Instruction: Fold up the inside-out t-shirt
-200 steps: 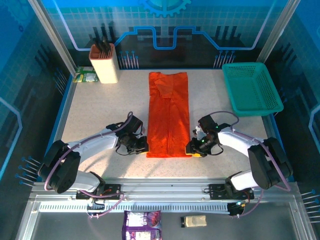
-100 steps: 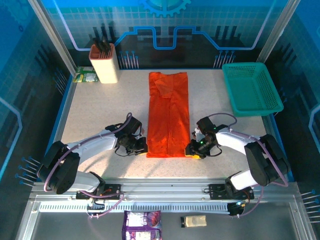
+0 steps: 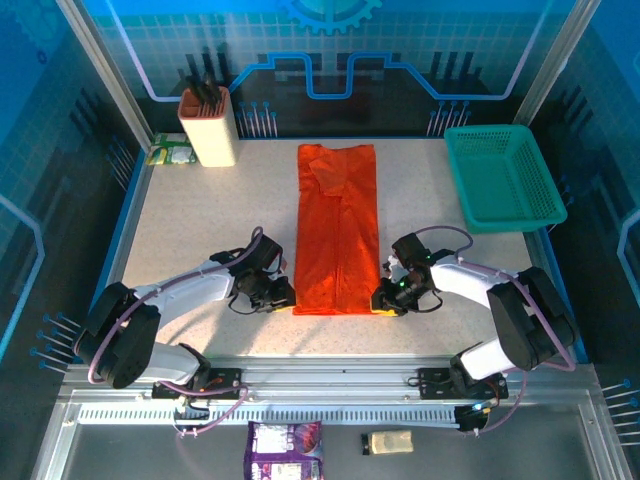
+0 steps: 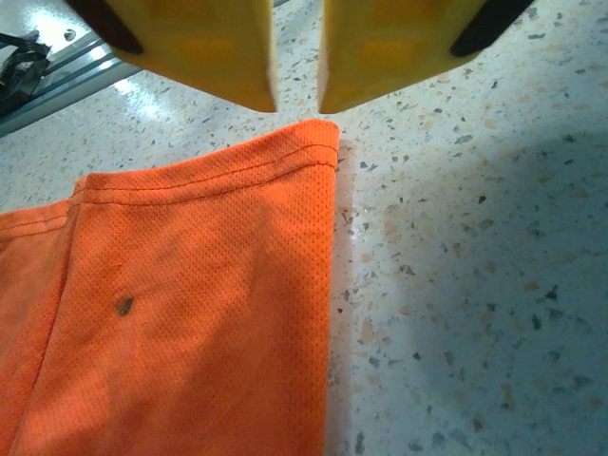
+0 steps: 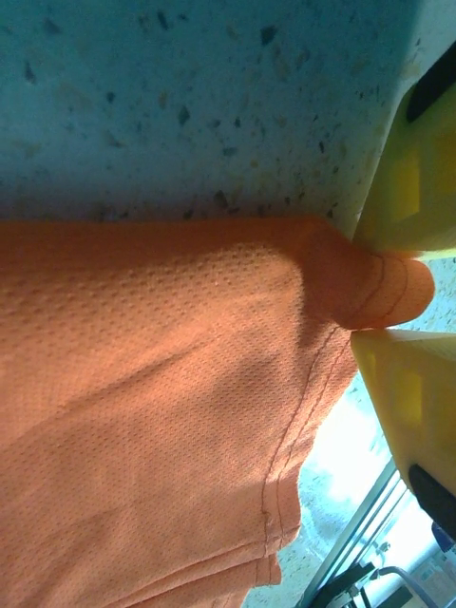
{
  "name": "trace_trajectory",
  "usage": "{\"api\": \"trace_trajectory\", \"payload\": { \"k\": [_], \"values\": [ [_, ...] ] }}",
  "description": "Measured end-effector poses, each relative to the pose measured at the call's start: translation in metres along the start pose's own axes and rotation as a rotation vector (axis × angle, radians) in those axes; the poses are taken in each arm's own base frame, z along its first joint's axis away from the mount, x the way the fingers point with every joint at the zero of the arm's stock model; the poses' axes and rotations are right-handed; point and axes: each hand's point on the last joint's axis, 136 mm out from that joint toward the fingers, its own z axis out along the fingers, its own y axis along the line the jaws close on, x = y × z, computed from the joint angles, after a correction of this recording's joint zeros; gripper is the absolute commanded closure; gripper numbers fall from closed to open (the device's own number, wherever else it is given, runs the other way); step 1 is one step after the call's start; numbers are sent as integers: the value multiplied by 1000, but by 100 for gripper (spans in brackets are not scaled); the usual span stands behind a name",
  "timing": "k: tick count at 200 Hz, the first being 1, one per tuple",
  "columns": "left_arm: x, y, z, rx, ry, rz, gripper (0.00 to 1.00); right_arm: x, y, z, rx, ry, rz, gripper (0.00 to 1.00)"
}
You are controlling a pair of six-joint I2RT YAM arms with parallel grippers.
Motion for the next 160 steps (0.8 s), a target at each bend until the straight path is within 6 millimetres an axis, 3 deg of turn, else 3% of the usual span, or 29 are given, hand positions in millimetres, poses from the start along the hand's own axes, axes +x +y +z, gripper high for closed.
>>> {"api": "trace_trajectory", "payload": {
  "k": [69, 160],
  "values": [
    [4, 8, 21, -41, 50, -5, 75, -1, 0, 1, 0, -1, 3, 88],
    [8, 11, 30, -59, 79, -5, 84, 3, -4, 4, -4, -4, 13, 88]
  ]
}}
